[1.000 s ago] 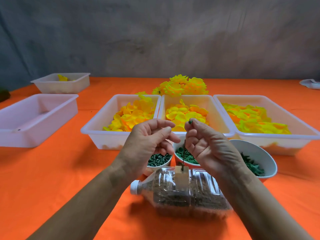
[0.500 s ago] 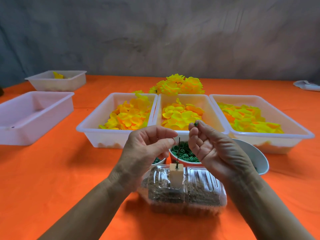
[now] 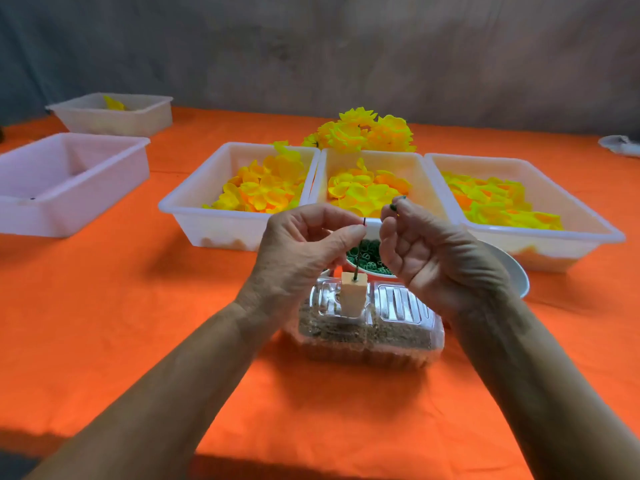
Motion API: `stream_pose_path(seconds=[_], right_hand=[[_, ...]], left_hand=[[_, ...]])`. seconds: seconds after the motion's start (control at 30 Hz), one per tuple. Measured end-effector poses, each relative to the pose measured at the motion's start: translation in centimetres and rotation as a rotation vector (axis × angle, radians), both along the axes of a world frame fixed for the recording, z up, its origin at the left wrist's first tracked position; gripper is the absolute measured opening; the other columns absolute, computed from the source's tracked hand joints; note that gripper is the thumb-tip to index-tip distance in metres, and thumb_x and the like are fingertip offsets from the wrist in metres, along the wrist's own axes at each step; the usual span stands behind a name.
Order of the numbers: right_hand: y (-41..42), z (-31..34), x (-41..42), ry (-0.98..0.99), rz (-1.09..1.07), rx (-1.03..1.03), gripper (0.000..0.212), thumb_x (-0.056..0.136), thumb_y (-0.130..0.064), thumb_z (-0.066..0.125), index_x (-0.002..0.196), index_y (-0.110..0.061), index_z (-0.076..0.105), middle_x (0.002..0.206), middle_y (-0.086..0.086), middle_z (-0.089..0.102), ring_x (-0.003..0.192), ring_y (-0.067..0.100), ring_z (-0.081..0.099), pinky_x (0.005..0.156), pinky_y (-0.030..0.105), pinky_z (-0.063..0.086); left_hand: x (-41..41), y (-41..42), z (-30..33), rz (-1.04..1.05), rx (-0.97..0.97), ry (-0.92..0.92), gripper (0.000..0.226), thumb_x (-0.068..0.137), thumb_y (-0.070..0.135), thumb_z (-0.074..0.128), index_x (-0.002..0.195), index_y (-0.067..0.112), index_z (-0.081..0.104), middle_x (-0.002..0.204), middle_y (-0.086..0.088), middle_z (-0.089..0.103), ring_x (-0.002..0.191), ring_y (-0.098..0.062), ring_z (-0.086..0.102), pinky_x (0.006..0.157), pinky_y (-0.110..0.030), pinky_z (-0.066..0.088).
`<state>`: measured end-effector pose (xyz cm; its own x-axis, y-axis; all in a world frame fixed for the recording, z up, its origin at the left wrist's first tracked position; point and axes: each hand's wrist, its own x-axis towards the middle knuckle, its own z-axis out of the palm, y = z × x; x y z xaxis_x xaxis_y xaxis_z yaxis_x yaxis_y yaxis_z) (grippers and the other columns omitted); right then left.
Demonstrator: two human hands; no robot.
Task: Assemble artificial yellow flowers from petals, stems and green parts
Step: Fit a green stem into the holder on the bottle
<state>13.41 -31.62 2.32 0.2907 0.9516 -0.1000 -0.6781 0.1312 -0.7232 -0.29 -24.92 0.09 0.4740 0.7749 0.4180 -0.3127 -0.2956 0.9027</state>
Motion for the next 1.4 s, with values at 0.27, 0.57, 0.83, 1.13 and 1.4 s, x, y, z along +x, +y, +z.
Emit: stream_pose_path(seconds=[0.27, 0.57, 0.83, 1.13, 1.4], right_hand=[[0.2, -0.2, -0.4, -0.199, 0.05, -0.032, 0.011, 0.069, -0.019, 0.067, 0.078, -0.015, 0.062, 0.067, -0.004, 0.065, 0.053, 0.003, 0.06, 0.045, 0.016, 0.045], [0.6, -0.3, -0.7, -0.251, 0.079, -0.045, 0.004, 0.069, -0.017, 0.067, 0.072, -0.014, 0.065, 0.063, -0.001, 0.062, 0.049, 0.005, 0.054, 0.042, 0.016, 0.043], [0.2, -0.4, -0.2, -0.413, 0.085, 0.035, 0.003, 0.069, -0.015, 0.068, 0.069, -0.015, 0.071, 0.066, 0.001, 0.065, 0.054, 0.006, 0.058, 0.048, 0.019, 0.048], [-0.3, -0.1, -0.5, -0.687, -0.042, 0.078, 0.017, 0.068, -0.023, 0.07, 0.08, -0.011, 0.067, 0.065, 0.001, 0.063, 0.059, 0.007, 0.058, 0.054, 0.018, 0.049], [-0.4, 0.0, -0.9, -0.928, -0.104, 0.194, 0.011, 0.077, -0.023, 0.065, 0.081, -0.012, 0.066, 0.064, -0.003, 0.065, 0.06, 0.008, 0.058, 0.058, 0.019, 0.05]], left_hand=[[0.5, -0.7, -0.1, 0.027, -0.058, -0.042, 0.012, 0.081, 0.0, 0.068, 0.073, 0.009, 0.066, 0.054, 0.004, 0.058, 0.046, -0.009, 0.046, 0.047, -0.018, 0.039], [0.5, -0.8, -0.1, 0.048, -0.074, -0.05, 0.012, 0.078, 0.007, 0.072, 0.071, 0.014, 0.066, 0.055, 0.008, 0.061, 0.046, -0.007, 0.048, 0.047, -0.017, 0.04], [0.4, -0.6, -0.3, 0.035, -0.047, -0.035, 0.01, 0.08, 0.007, 0.071, 0.074, 0.013, 0.066, 0.056, 0.008, 0.061, 0.047, -0.007, 0.05, 0.048, -0.018, 0.04], [0.3, -0.7, -0.1, 0.038, -0.032, -0.028, 0.01, 0.082, 0.006, 0.07, 0.074, 0.011, 0.066, 0.057, 0.006, 0.06, 0.047, -0.008, 0.049, 0.048, -0.019, 0.04], [0.2, -0.7, -0.1, 0.03, -0.029, -0.019, 0.009, 0.081, 0.009, 0.071, 0.074, 0.01, 0.065, 0.055, 0.005, 0.059, 0.046, -0.009, 0.048, 0.047, -0.02, 0.04]])
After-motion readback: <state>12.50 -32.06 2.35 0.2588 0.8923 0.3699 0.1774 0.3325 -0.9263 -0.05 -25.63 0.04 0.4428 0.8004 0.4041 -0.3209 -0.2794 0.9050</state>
